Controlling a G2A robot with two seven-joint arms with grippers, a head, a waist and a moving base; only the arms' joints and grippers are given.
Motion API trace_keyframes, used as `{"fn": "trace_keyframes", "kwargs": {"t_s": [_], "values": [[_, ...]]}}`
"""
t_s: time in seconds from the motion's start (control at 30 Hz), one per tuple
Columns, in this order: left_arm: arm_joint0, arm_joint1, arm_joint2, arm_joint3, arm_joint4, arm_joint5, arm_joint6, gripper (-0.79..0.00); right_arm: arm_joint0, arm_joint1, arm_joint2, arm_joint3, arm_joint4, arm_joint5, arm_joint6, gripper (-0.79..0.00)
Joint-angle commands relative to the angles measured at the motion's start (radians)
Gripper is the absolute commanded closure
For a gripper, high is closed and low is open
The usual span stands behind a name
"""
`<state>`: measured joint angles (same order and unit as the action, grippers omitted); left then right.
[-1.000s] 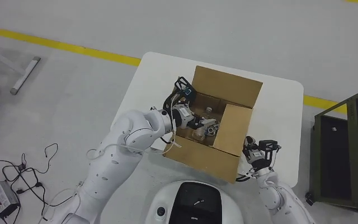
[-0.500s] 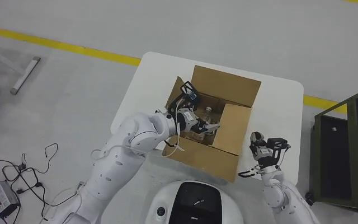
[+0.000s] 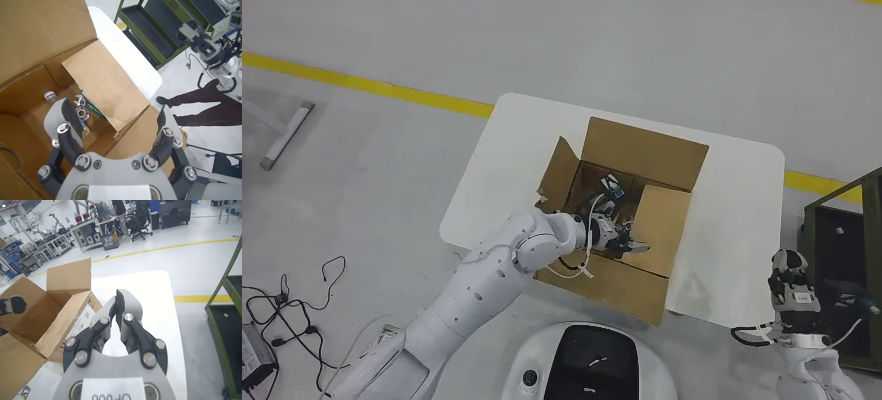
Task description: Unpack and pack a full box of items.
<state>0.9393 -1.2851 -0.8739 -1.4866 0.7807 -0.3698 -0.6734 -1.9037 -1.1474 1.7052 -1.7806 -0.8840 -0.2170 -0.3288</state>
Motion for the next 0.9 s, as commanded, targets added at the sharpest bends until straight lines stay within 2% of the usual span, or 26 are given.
{"fn": "trace_keyframes", "kwargs": {"t_s": [0.0,0.3,0.4,0.57,0.8,0.87], "values": [[0.001,0.000,-0.001,-0.002,0.001,0.001,-0.001,-0.785,-0.023,0.000,0.016,-0.018,-0.007,-0.013,0.002,0.000],[0.001,0.000,-0.001,-0.002,0.001,0.001,-0.001,-0.785,-0.068,-0.005,0.038,-0.046,-0.043,-0.006,0.003,0.000],[0.005,-0.005,0.013,0.033,0.002,0.015,0.018,-0.785,-0.061,-0.008,0.032,-0.036,-0.045,-0.006,0.009,0.000],[-0.062,-0.035,0.062,0.157,-0.060,0.075,0.013,-0.785,-0.045,-0.011,0.024,-0.020,-0.022,-0.043,0.011,0.000],[-0.173,-0.093,0.142,0.340,-0.146,0.170,-0.016,-0.785,-0.038,-0.015,0.028,-0.014,-0.025,-0.033,0.023,0.000],[-0.194,-0.107,0.157,0.383,-0.169,0.169,-0.010,-0.785,-0.037,-0.017,0.028,-0.016,-0.020,-0.037,0.020,0.000]]}}
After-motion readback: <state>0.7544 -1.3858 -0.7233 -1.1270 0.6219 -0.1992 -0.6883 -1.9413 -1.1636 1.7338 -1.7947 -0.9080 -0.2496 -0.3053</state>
